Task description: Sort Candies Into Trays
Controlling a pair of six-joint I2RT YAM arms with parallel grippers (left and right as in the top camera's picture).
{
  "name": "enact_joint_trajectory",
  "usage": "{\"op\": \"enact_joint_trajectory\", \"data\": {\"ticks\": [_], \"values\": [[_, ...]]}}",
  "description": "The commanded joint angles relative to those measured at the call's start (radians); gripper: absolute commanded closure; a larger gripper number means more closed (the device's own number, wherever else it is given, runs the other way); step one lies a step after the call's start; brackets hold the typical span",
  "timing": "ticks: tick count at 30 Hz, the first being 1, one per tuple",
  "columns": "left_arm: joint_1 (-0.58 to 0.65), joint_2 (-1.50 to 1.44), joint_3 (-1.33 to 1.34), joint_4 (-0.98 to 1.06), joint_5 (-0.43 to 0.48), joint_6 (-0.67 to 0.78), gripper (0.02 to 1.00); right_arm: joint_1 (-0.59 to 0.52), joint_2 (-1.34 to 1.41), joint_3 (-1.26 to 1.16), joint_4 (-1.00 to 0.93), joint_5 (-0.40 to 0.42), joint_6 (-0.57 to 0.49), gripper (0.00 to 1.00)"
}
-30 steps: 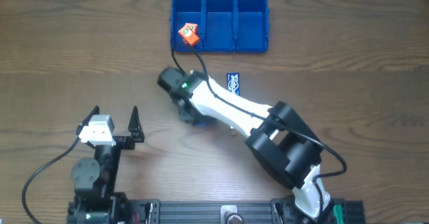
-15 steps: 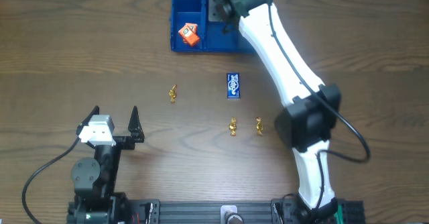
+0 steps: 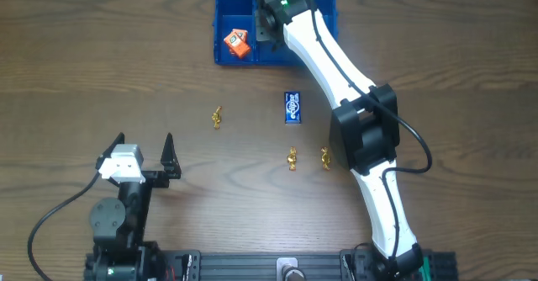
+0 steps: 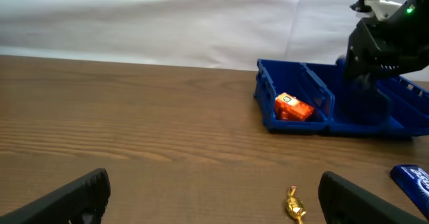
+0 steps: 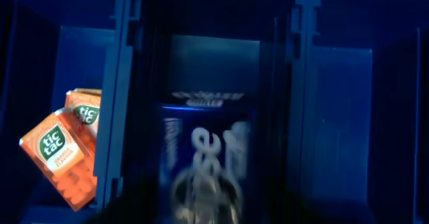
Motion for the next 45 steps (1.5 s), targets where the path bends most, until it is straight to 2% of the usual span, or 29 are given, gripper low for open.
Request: {"op": "enact_joint_trajectory", "data": {"ticks": [1,3,9,12,17,22,29,34,37,43,45], "values": [[0.004,-0.006,-0.019,-0.035,0.013,0.015,0.020,-0.008,-0.021,0.044,-0.001,-0.025,-0.003,0.211],[0.004,-0.006,-0.019,-0.035,0.013,0.015,0.020,-0.008,-0.050,0.058,-0.004,-0.027,-0.003,0.143],[0.004,-0.006,-0.019,-0.035,0.013,0.015,0.020,-0.011,-0.200,0.031,-0.126,-0.046,-0.005,0.130],[0.004,-0.006,-0.019,-0.035,0.013,0.015,0.020,-0.008,-0.279,-0.109,-0.167,-0.039,-0.004,0.130],[0.004,-0.006,-0.019,-0.035,0.013,0.015,0.023,0.010,-0.327,-0.414,-0.138,-0.043,0.073,0.121],[0.004,-0.006,-0.019,-0.035,0.014,0.015,0.020,0.010,-0.327,-0.639,-0.048,-0.109,0.076,0.119],[0.004,-0.006,-0.019,-0.035,0.013,0.015,0.020,0.029,-0.323,-0.743,0.047,-0.176,0.076,0.123],[0.004,-0.006,-0.019,-0.035,0.013,0.015,0.020,0.039,-0.312,-0.766,0.058,-0.179,0.099,0.134],[0.004,-0.006,-0.019,-0.035,0.013,0.015,0.020,0.046,-0.300,-0.769,0.058,-0.179,0.099,0.159],[0.004,-0.006,-0.019,-0.035,0.014,0.015,0.020,0.048,-0.298,-0.770,0.057,-0.178,0.121,0.310],[0.004,-0.006,-0.019,-0.035,0.013,0.015,0.023,0.049,-0.290,-0.770,0.057,-0.179,0.122,0.318]]}}
